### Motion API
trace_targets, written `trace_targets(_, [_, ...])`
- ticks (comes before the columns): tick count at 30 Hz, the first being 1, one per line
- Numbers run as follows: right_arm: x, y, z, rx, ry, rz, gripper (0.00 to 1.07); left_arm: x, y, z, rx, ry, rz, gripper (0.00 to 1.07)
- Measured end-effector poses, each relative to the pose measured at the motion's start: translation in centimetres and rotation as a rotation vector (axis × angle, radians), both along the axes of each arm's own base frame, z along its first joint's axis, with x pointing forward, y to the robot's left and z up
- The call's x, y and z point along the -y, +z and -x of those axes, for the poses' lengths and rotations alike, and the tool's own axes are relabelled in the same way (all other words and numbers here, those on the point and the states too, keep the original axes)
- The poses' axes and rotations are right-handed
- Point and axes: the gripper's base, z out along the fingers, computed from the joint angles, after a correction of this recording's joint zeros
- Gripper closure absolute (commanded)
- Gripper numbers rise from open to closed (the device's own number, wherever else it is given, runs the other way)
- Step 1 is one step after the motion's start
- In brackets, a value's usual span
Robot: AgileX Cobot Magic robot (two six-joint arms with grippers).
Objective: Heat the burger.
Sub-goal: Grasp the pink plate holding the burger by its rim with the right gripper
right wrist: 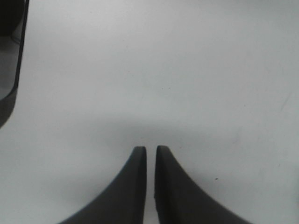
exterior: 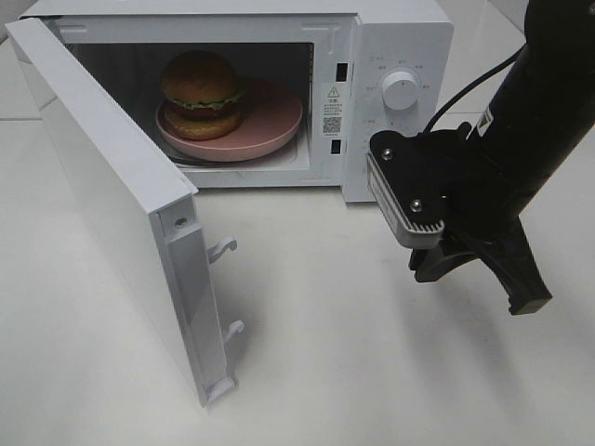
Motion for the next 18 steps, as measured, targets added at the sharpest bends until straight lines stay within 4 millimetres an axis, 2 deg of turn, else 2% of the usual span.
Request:
trace_targets(7, [0.1,0.1,-0.7,0.101,0.148,0.031,0.88,0.0,0.0,0.0,0.000,0.000,0.000,0.07])
trace_targets(9, [0.2,0.2,-1.2,0.162,0.172,0.047,0.77,0.0,0.0,0.0,0.001,0.000,0.000,0.07])
trace_targets(10, [0.2,0.2,-1.2,0.162,0.172,0.047,0.77,0.0,0.0,0.0,0.001,0.000,0.000,0.07])
trace_targets(11, [0.1,0.3,-1.5,0.196,0.175,0.044,0.67,0.0,0.0,0.0,0.001,0.000,0.000,0.07])
trace_targets(12, [0.1,0.3,-1.5,0.196,0.175,0.044,0.67,0.0,0.0,0.0,0.001,0.000,0.000,0.07])
trace_targets(13, [0.0,0.4,-1.8,0.235,0.171,0.031,0.55,0.0,0.0,0.0,0.001,0.000,0.000,0.07])
trace_targets(14, [-0.1,0.4,-1.9,0.252,0.169,0.025,0.48,0.0,0.0,0.0,0.001,0.000,0.000,0.07])
trace_targets(15, [-0.1,0.4,-1.9,0.252,0.169,0.025,0.48,0.0,0.0,0.0,0.001,0.000,0.000,0.07])
trace_targets(16, [-0.2,0.5,-2.1,0.275,0.165,0.016,0.37,0.0,0.0,0.0,0.001,0.000,0.000,0.07])
trace_targets(17, [-0.2,0.5,-2.2,0.284,0.158,0.011,0.30,0.0,0.0,0.0,0.001,0.000,0.000,0.07])
trace_targets(18, [-0.2,0.5,-2.2,0.284,0.158,0.011,0.30,0.0,0.0,0.0,0.001,0.000,0.000,0.07])
